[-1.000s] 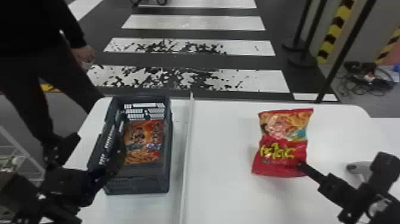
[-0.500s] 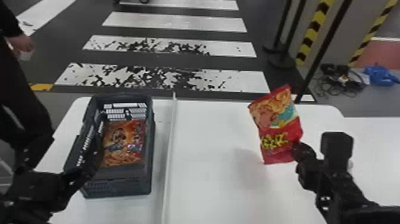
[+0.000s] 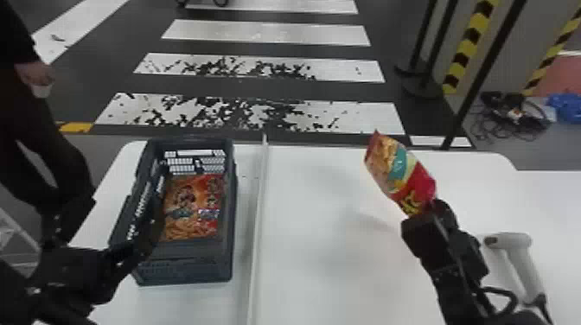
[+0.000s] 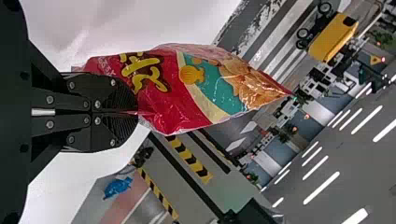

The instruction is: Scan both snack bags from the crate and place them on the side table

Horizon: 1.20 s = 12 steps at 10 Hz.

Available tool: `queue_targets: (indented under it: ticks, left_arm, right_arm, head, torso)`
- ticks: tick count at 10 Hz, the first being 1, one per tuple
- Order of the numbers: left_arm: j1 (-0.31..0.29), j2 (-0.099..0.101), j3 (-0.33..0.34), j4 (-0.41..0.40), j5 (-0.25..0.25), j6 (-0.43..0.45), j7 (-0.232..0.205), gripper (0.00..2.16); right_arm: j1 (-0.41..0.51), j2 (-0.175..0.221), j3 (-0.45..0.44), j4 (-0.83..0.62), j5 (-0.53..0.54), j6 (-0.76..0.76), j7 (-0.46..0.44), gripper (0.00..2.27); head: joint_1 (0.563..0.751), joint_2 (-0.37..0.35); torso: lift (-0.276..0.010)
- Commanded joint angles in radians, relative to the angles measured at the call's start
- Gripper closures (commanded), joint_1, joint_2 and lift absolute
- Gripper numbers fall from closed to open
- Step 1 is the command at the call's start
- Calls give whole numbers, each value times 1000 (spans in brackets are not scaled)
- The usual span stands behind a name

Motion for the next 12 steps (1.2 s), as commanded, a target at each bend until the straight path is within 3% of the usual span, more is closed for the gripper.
queue_targets:
  ticks: [1, 3, 5, 6, 7, 8, 9, 11, 12]
  left_arm:
    - [0, 0, 0, 1, 0, 0, 0, 22]
    - [-2, 0, 0, 3, 0, 3, 0, 22]
    - [0, 0, 0, 3, 0, 0, 0, 22]
    - [1, 0, 2, 3, 0, 0, 0, 22]
    - [1, 0, 2, 3, 0, 0, 0, 22]
    - [1, 0, 2, 3, 0, 0, 0, 22]
    - [3, 0, 2, 5, 0, -3, -2, 22]
    - [4, -2, 2, 9, 3, -15, -2, 22]
    - [4, -2, 2, 11, 3, -15, -2, 22]
  right_arm:
    - [15, 0, 54, 54, 167, -25, 4, 2243]
    - [32, 0, 116, 105, 371, -43, 94, 2243]
    - [41, 0, 134, 123, 426, -40, 199, 2243]
    - [52, 0, 139, 109, 418, -31, 229, 1794]
    - [67, -2, 139, 86, 400, -31, 263, 765]
    - [78, -2, 137, 51, 380, -13, 323, -1]
    - [88, -2, 132, 0, 329, 27, 394, -2]
    - [107, -2, 68, -129, 84, 92, 541, 49]
    - [108, 1, 13, -167, -88, 95, 585, 60]
  head:
    - [695, 1]
    - [695, 40]
    - [695, 77]
    - [695, 92]
    - [695, 102]
    - [695, 112]
    - [695, 117]
    - [695, 140]
    - [695, 154]
  torso:
    - [-98]
    - [-98]
    - [-98]
    - [-98]
    - [-98]
    - [-98]
    - [-98]
    - [-98]
    - [-98]
